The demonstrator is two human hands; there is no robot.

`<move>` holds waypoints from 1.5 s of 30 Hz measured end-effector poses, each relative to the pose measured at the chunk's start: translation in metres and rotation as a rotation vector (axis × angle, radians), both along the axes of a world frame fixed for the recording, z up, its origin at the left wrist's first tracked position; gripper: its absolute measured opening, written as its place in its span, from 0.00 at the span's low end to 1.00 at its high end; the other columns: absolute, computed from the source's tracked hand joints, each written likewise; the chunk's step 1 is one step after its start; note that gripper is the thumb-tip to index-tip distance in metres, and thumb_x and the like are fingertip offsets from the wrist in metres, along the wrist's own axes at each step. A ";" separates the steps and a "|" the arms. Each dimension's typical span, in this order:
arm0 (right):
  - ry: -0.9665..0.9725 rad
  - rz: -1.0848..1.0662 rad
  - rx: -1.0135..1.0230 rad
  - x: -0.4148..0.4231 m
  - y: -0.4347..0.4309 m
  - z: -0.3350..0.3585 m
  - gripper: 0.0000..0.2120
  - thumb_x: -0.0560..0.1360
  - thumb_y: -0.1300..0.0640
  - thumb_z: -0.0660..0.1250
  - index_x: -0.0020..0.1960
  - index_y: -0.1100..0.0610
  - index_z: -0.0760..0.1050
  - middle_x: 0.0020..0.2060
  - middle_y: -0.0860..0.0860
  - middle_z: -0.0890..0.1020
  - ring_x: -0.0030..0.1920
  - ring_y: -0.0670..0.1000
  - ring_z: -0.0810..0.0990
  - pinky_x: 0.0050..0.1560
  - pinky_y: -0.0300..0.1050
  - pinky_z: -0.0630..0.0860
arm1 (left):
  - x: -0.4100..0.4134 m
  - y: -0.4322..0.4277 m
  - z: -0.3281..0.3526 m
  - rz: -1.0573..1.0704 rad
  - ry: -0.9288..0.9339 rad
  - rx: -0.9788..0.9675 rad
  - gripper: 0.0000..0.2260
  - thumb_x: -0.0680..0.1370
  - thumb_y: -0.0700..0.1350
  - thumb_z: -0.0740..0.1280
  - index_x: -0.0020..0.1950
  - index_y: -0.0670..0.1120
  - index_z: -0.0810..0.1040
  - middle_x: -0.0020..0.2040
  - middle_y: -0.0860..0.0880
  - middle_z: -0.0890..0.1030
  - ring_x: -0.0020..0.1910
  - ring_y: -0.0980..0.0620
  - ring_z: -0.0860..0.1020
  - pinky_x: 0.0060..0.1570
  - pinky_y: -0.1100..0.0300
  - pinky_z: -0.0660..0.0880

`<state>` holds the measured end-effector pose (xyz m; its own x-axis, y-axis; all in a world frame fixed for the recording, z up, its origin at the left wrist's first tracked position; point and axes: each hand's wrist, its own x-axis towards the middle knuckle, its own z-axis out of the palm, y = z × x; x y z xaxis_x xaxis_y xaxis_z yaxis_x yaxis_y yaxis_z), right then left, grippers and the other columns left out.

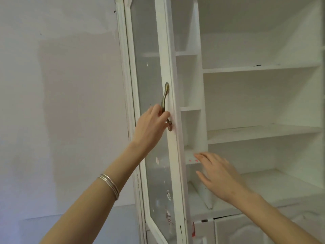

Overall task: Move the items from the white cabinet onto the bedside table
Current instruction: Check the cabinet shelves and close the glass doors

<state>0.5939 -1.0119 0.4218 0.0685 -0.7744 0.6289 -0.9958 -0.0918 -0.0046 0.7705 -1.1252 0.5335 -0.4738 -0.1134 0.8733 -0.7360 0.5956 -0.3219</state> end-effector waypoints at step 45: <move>0.282 -0.114 -0.164 -0.260 -0.217 -0.031 0.31 0.62 0.50 0.75 0.63 0.56 0.73 0.59 0.52 0.80 0.60 0.54 0.78 0.53 0.51 0.77 | -0.281 -0.206 0.011 0.036 0.064 -0.012 0.07 0.67 0.34 0.71 0.38 0.41 0.74 0.34 0.40 0.74 0.35 0.41 0.73 0.32 0.54 0.62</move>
<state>0.3335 -1.2286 0.3904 0.1760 -0.6774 0.7143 -0.9596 0.0437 0.2779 0.4891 -1.3315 0.5446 -0.4124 -0.1186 0.9032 -0.7762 0.5648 -0.2802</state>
